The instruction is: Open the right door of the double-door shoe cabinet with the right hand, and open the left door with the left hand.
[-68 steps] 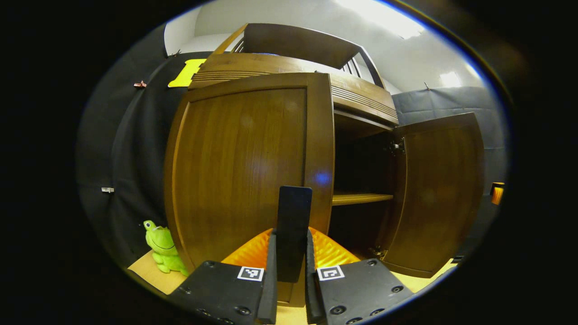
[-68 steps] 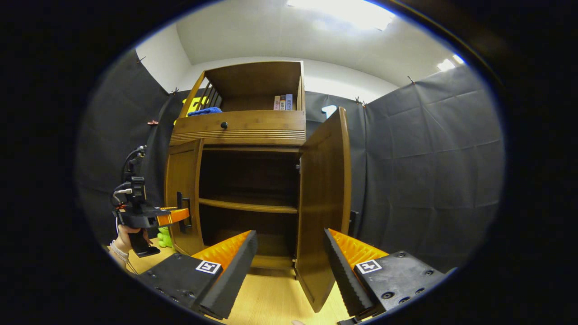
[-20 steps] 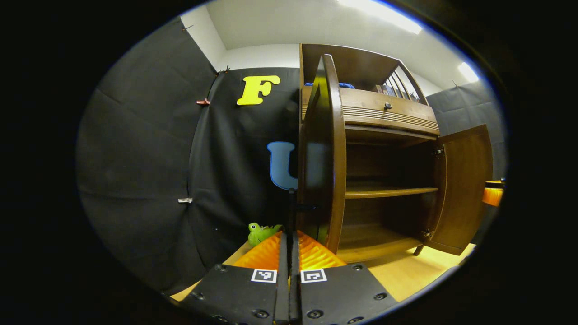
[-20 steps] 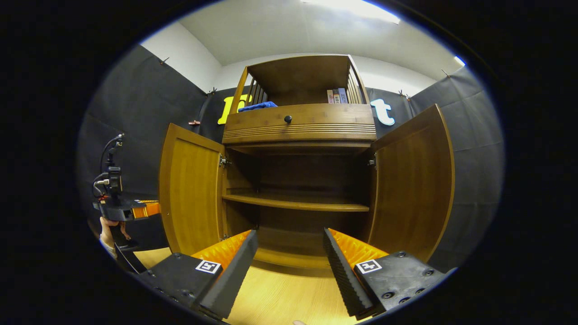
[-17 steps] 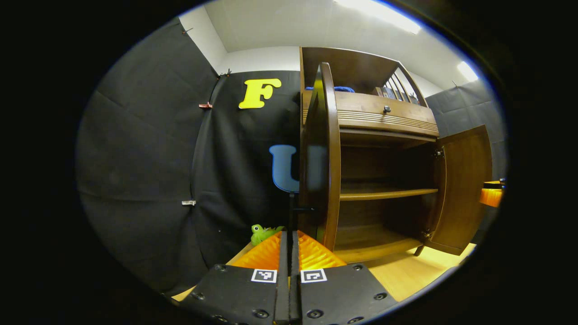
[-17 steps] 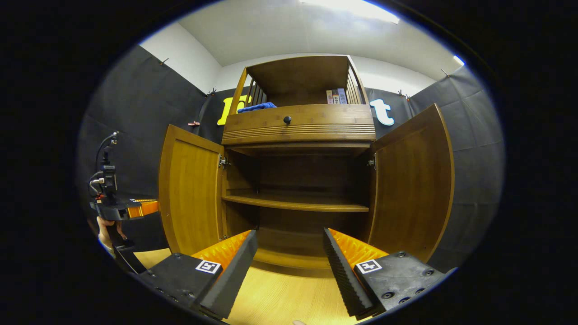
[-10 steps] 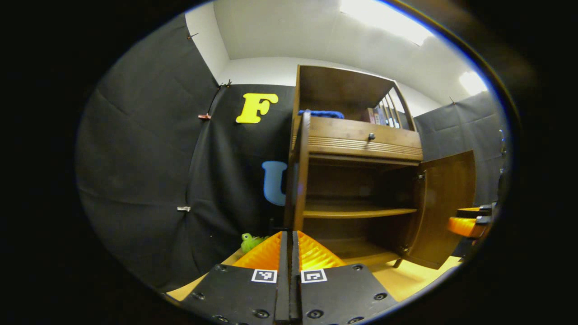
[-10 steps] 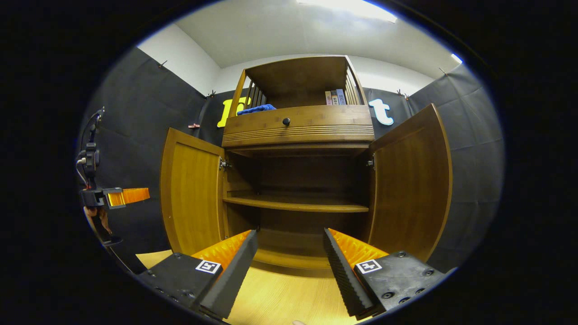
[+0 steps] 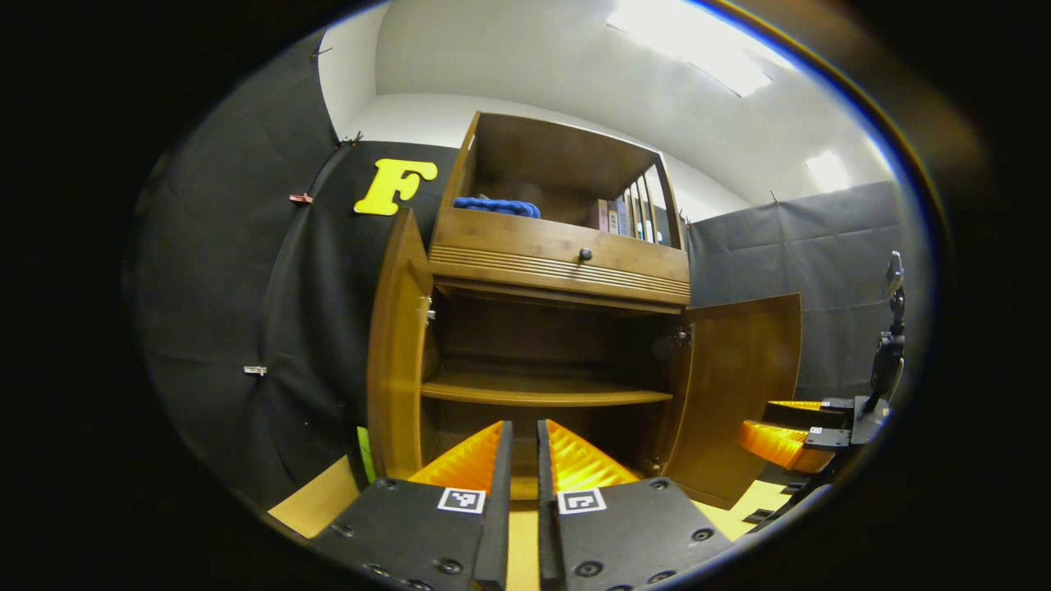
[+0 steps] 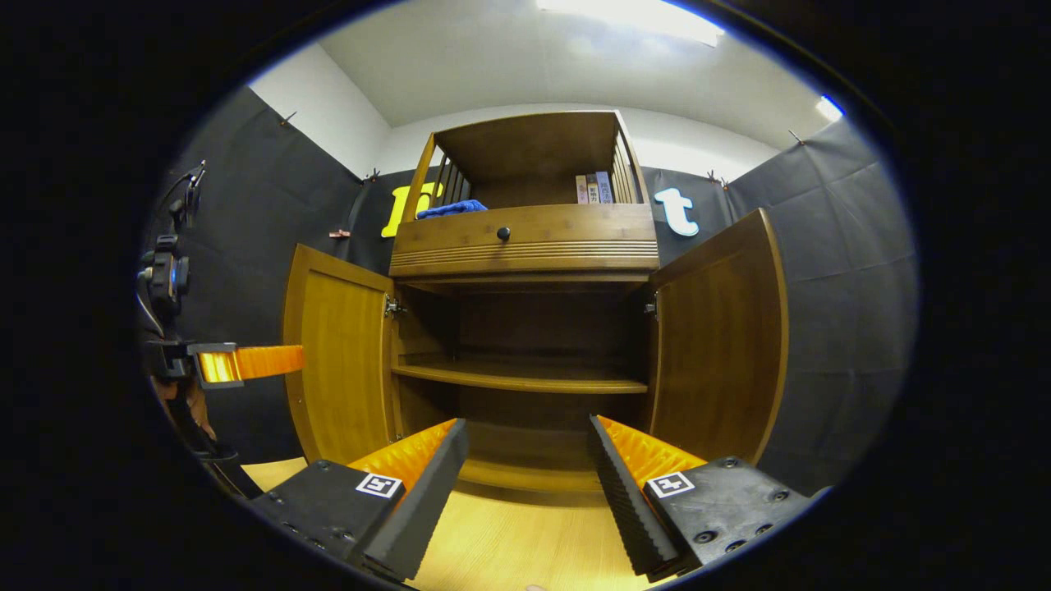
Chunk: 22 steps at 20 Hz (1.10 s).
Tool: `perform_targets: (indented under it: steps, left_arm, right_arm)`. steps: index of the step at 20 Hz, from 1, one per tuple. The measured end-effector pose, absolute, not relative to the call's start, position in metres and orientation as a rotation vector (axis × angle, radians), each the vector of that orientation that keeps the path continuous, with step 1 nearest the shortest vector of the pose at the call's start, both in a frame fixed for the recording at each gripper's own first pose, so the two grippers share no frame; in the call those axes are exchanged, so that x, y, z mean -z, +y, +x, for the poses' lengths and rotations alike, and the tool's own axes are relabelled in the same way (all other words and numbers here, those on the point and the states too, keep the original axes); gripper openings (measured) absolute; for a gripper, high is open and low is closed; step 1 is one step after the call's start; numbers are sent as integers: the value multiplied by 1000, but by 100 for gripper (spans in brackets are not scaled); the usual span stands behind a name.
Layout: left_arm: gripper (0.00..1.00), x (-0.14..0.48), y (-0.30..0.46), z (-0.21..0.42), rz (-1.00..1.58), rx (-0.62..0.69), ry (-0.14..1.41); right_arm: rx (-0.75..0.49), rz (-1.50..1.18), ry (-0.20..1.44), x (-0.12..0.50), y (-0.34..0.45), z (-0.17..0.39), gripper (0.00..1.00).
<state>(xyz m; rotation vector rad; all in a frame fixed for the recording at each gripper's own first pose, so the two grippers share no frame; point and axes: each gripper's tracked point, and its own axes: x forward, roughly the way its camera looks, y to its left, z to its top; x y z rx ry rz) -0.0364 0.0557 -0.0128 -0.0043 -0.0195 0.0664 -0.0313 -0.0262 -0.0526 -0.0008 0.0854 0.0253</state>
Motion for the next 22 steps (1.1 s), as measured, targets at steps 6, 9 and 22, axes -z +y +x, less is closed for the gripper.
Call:
perform_targets:
  steps: [6,9,22]
  left_arm:
    - [65,13,25,-25,8,-2,-29]
    - [88,13,21,-23,48,-17,-33]
    - [94,20,6,-23,71,0,-25]
  right_arm:
    - [-10,-17,77,46,-32,-35,93]
    - [3,-24,77,46,-38,-41,93]
    - [15,-32,66,38,-49,-50,93]
